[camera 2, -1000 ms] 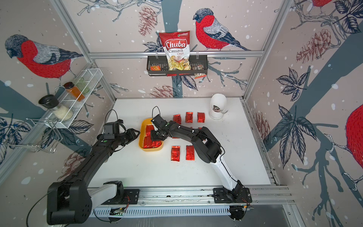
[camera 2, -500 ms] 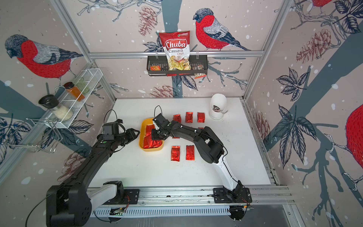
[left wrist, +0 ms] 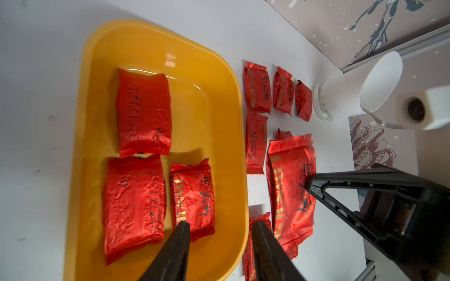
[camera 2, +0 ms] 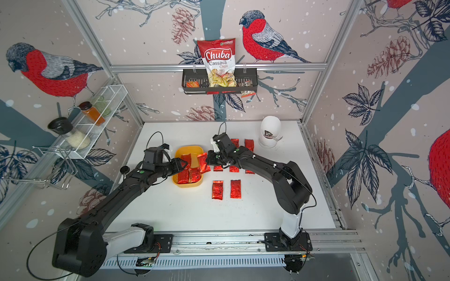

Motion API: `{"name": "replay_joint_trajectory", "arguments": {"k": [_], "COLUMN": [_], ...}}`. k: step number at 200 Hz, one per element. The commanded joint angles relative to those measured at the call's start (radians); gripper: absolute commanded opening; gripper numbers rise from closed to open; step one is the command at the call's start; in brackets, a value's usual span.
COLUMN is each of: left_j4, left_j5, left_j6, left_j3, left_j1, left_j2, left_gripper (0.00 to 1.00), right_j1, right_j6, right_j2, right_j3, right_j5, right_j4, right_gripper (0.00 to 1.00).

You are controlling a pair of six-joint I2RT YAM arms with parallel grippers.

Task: Take the tea bags out of the storage box
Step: Pick up the tea bag from the storage box, then place the tea bag at the center of the board.

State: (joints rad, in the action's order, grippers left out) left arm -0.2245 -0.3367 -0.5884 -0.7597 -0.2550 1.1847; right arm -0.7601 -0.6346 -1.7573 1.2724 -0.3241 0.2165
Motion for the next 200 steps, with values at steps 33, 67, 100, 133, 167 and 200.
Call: {"name": "replay_joint_trajectory", "arguments": {"k": [33,67,100,133,167,200], "left_j4": [0.042,0.059,0.049,0.038,0.033,0.029], "left_j5": [0.066,0.068,0.074,0.082,0.091,0.088], "left_j6": [-0.035,-0.037,-0.024,-0.011,-0.002,0.006], "left_j3": [-0.055,-0.064,-0.086,-0.103,-0.103,-0.095], "left_j1": [-0.099,-0.117,-0.117,-0.115,-0.105,-0.076], "left_j2": [0.07,0.102,0.117,0.123,0.13,0.122], "left_gripper": [0.46,0.46,0.46,0.46,0.46,0.47], "right_j1": [0.163,0.284,0.354,0.364,0.369,0.37], "right_j6": [0.017,0.035,0.036,0.038,0.048,0.049], "right_j2": [0.317,0.472,0.524,0.509,0.474,0.458], "right_j3": [-0.401,-0.595,-0.7,-0.726,-0.734,-0.737], "right_j5": [0.055,0.079,0.076,0.119,0.167,0.217], "right_j4": [-0.02,0.013,0.01,0.027,0.053,0.071], "right_gripper": [0.0,0.0,0.0,0.0,0.0,0.19]}}
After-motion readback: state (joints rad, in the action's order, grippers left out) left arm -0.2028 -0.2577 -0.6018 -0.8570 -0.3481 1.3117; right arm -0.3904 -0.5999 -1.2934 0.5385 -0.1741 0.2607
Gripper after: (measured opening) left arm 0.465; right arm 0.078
